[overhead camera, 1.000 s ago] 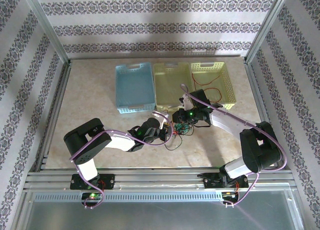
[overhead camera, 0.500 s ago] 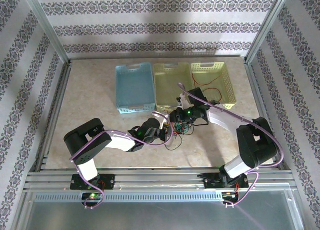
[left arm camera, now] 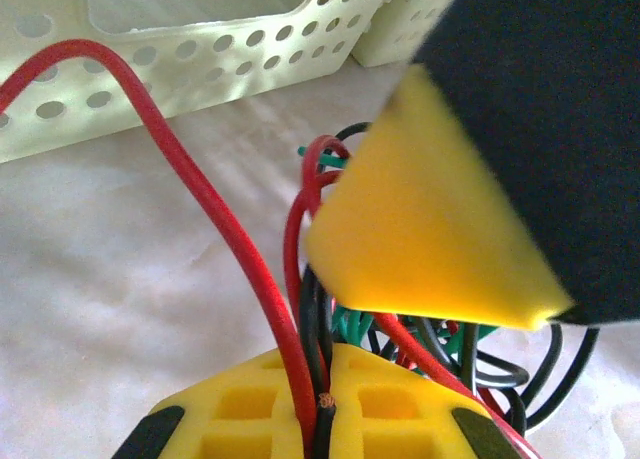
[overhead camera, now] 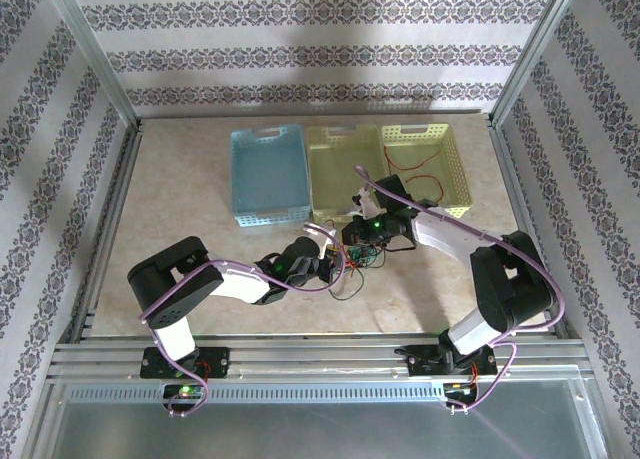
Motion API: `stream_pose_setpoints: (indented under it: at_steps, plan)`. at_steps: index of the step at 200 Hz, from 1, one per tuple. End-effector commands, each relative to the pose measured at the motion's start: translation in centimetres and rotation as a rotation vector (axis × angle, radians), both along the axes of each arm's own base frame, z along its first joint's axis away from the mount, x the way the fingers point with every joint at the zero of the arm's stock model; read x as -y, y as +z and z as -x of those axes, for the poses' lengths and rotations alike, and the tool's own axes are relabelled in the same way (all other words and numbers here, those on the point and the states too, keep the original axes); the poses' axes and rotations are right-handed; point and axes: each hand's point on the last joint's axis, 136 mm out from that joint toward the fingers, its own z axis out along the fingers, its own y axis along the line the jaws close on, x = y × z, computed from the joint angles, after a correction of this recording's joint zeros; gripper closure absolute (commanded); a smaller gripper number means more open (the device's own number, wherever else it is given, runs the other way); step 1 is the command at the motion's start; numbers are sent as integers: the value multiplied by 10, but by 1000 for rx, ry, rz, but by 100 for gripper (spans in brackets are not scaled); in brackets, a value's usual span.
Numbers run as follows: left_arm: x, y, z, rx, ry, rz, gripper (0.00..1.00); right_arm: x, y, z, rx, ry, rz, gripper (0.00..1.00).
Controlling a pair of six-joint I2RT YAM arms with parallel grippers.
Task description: Untangle the cables
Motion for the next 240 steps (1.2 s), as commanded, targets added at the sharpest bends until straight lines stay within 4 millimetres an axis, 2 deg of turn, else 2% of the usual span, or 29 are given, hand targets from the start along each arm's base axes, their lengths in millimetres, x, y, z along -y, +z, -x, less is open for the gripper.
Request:
stream_pose_setpoints:
  at_steps: [1,22,50,92,127,147,172,198,221,236,240]
  plan:
    - [6,26,-1,59,24,86,100,8,20,-2,50,-54,-51,100]
    - [2,23,-4,51,49,90,100,17,46,-6,123,-98,-103,100]
    - [-3,19,-8,32,73,98,100,32,98,-10,275,-146,-194,100]
    - [-5,15,-10,19,85,105,100,69,167,-17,477,-268,-265,100]
    - [-6,14,-10,12,88,109,100,107,208,-22,623,-420,-253,100]
    - [-9,14,-10,15,92,114,100,128,223,-23,696,-521,-216,100]
    - [-15,14,-11,14,112,126,100,146,227,-24,735,-612,-168,100]
    - [-19,15,-11,12,117,127,100,148,219,-24,725,-614,-142,100]
    - [-15,16,-10,12,94,125,100,140,187,-25,613,-577,-119,100]
    - [-11,18,-10,11,80,123,100,128,159,-20,540,-531,-86,86]
    - [-10,17,-10,10,78,122,100,124,152,-18,527,-513,-73,79]
